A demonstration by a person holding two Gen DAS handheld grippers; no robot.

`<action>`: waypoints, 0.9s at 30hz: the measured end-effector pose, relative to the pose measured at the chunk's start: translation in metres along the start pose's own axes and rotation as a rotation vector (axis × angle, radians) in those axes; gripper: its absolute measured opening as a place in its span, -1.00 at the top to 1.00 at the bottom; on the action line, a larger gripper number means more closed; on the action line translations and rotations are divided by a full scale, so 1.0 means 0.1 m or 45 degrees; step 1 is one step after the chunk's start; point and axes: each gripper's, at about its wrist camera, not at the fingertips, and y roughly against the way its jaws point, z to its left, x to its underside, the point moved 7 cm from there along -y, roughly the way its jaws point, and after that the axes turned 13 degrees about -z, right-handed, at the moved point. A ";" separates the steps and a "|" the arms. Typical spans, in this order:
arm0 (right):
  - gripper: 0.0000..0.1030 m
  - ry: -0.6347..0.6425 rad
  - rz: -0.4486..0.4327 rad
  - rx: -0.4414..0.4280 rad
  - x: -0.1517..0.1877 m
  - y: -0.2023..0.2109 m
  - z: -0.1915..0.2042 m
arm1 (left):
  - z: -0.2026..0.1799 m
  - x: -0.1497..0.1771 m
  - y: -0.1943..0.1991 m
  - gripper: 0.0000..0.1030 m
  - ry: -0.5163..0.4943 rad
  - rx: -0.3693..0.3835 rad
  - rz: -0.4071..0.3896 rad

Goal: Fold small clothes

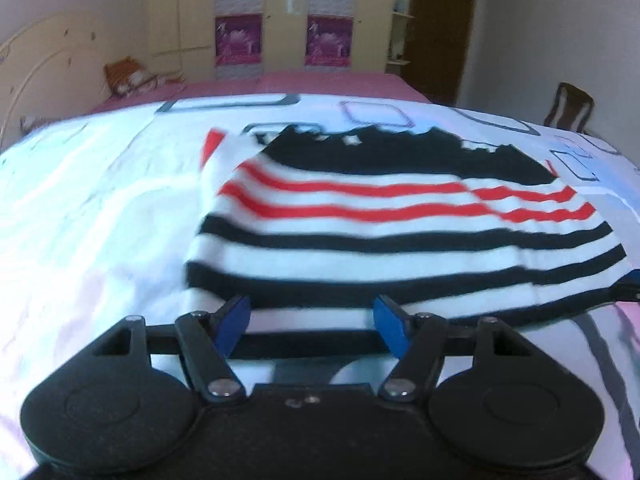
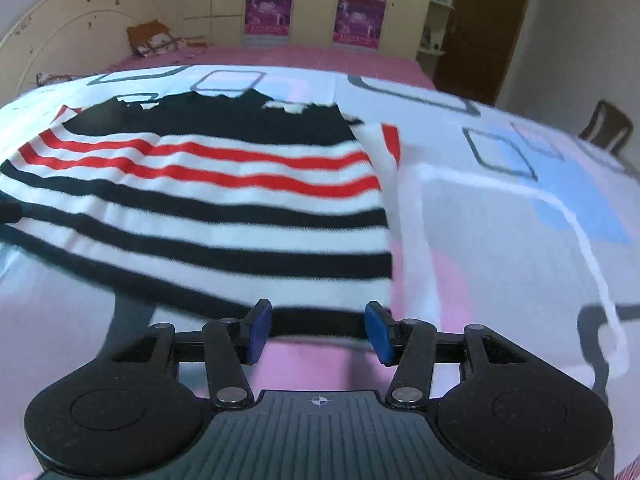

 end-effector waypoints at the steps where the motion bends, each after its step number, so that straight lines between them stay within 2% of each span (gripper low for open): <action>1: 0.02 0.005 -0.007 0.000 -0.02 0.01 0.01 | 0.02 -0.02 0.02 -0.26 0.012 0.000 -0.006; 4: 0.02 -0.060 -0.070 0.038 -0.11 0.04 -0.06 | 0.02 -0.07 0.06 -0.24 -0.004 -0.016 -0.009; 6: 0.02 -0.092 -0.048 0.073 -0.12 -0.02 -0.13 | 0.02 -0.06 0.04 -0.25 0.006 -0.015 0.005; 8: 0.03 -0.088 0.010 0.061 -0.05 -0.10 -0.14 | 0.02 -0.02 0.02 -0.25 -0.003 -0.019 0.021; 12: 0.13 -0.090 0.033 0.031 0.02 -0.03 -0.16 | 0.01 0.00 0.01 -0.26 -0.044 -0.033 0.020; 18: 0.14 -0.057 0.047 0.052 -0.02 0.00 -0.12 | 0.00 -0.01 0.01 -0.27 -0.049 -0.054 0.033; 21: 0.14 -0.076 -0.105 0.082 -0.23 0.14 -0.15 | -0.02 -0.02 0.01 -0.28 -0.062 -0.062 0.043; 23: 0.14 -0.096 -0.123 0.043 -0.28 0.14 -0.13 | -0.01 -0.01 0.01 -0.29 -0.057 -0.063 0.040; 27: 0.14 -0.015 0.029 0.036 -0.03 -0.07 -0.05 | -0.01 0.00 0.00 -0.30 -0.057 -0.063 0.043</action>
